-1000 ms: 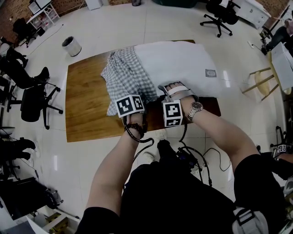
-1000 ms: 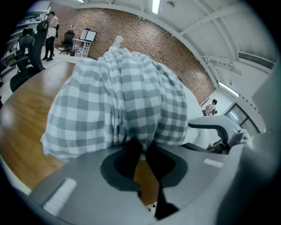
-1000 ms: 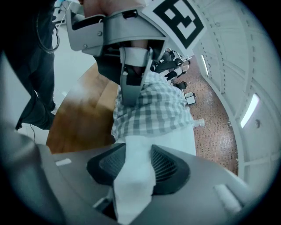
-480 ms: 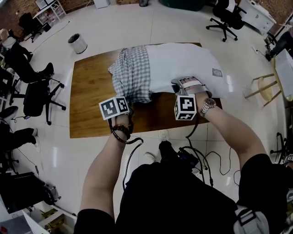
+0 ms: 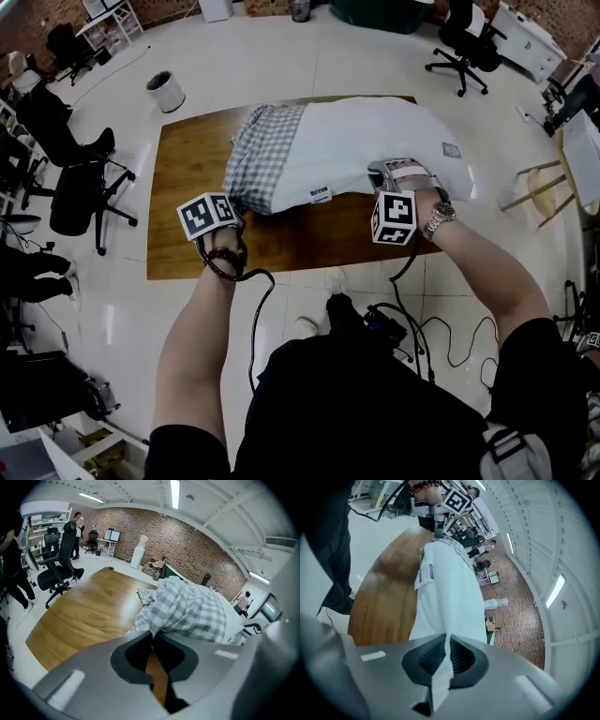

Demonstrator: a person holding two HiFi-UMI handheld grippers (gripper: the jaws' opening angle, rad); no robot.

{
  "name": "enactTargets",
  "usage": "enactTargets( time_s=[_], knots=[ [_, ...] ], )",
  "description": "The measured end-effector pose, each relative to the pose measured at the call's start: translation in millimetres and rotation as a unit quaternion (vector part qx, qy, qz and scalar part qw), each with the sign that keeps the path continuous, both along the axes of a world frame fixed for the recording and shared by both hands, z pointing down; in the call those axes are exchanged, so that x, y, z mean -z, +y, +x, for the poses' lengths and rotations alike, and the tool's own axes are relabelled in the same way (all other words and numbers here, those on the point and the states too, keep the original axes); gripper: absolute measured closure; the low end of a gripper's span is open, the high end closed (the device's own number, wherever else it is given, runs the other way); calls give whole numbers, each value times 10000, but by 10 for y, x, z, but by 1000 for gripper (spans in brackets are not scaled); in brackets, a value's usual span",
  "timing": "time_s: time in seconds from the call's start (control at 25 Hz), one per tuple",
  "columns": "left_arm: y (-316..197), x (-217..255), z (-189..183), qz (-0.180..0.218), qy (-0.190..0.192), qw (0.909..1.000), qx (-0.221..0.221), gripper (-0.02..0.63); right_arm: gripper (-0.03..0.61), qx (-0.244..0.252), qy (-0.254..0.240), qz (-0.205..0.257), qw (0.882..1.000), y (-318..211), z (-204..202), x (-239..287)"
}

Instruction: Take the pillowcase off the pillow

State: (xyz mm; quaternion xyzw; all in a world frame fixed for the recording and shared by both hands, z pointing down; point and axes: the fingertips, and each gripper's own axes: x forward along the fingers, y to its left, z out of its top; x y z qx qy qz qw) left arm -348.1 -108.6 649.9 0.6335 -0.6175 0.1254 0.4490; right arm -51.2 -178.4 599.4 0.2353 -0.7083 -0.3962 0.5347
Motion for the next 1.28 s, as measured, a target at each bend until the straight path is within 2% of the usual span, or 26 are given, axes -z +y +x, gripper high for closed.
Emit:
enactTargets(
  time_s=[0.2, 0.24, 0.4, 0.48, 0.64, 0.88, 1.12, 1.28],
  knots=[
    [162, 4, -304, -57, -152, 9998, 66, 597, 566, -72, 115, -103, 9999, 222, -62, -25],
    [171, -2, -315, -63, -149, 9999, 19, 595, 550, -53, 97, -157, 9998, 258, -79, -19],
    [229, -9, -277, 15, -238, 9996, -170, 541, 389, 146, 36, -636, 9979, 525, -166, -45],
    [265, 25, -270, 68, -345, 9991, -235, 493, 348, 275, 139, -793, 9964, 665, -201, -34],
    [315, 119, -312, 227, -631, 9970, -387, 462, 342, 452, 215, -1094, 9927, 927, -300, 39],
    [476, 319, -278, 496, -738, 9945, -549, 460, 344, 350, -293, -1410, 9890, 1215, -461, 345],
    [341, 674, -157, 757, -1025, 9864, -1039, 448, 344, 109, -831, -1609, 9834, 1070, -647, 708],
    [76, 843, 15, 862, -1072, 9793, -1484, 432, 342, 52, -1089, -1933, 9751, 862, -770, 820]
  ],
)
